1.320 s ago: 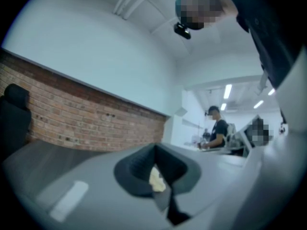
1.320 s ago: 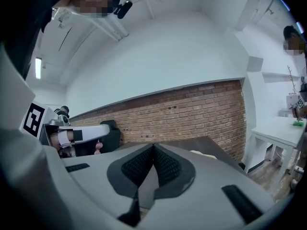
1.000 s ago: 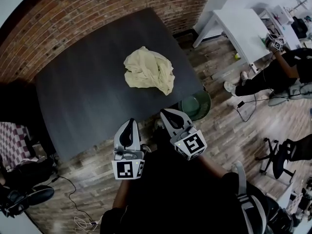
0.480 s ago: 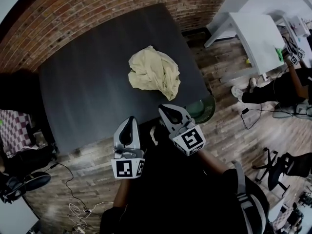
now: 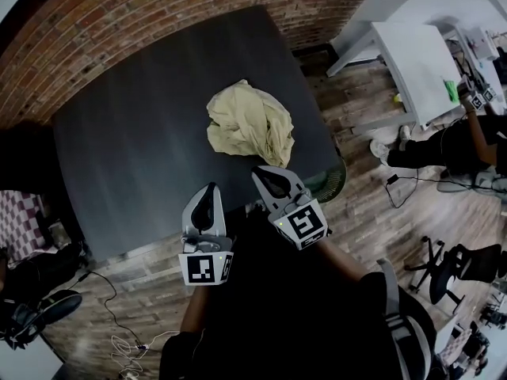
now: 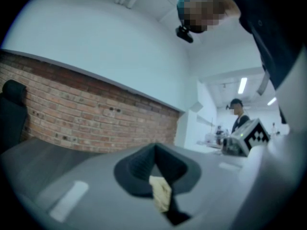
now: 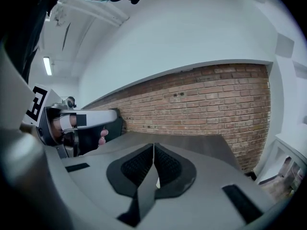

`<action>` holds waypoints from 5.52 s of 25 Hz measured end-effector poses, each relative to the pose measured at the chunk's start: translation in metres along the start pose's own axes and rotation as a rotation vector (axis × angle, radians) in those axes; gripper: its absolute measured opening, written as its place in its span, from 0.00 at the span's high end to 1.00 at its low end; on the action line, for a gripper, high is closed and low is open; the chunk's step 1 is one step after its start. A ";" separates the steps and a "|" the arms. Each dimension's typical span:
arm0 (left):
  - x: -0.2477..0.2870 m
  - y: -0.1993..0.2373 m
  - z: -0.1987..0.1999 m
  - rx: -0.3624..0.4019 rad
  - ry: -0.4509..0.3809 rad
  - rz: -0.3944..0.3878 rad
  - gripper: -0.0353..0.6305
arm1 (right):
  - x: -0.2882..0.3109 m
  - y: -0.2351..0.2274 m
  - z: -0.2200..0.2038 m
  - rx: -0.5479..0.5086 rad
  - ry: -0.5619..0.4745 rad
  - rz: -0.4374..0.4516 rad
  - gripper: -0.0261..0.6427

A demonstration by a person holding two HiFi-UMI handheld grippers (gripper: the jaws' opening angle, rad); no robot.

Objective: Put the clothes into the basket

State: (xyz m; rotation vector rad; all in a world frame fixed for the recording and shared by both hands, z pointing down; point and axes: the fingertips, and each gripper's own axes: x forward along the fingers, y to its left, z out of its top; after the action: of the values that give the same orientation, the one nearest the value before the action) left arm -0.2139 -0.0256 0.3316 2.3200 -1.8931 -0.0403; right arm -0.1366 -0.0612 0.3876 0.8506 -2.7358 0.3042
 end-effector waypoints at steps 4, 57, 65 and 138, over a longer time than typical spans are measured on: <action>0.015 0.017 -0.002 -0.018 0.020 -0.003 0.94 | 0.026 -0.007 -0.004 -0.018 0.048 0.000 0.95; 0.096 0.167 -0.110 -0.250 0.199 0.053 0.94 | 0.228 -0.083 -0.239 -0.181 0.918 0.079 0.46; 0.093 0.171 -0.113 -0.257 0.207 0.041 0.94 | 0.230 -0.095 -0.233 -0.152 0.870 0.013 0.63; 0.018 -0.047 0.004 -0.018 0.005 -0.086 0.94 | 0.004 -0.054 -0.059 0.049 0.162 -0.022 0.83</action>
State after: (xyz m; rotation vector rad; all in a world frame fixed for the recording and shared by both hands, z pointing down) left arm -0.1651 -0.0344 0.3232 2.3863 -1.7816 -0.0606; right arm -0.0979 -0.0909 0.4513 0.8291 -2.5773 0.4184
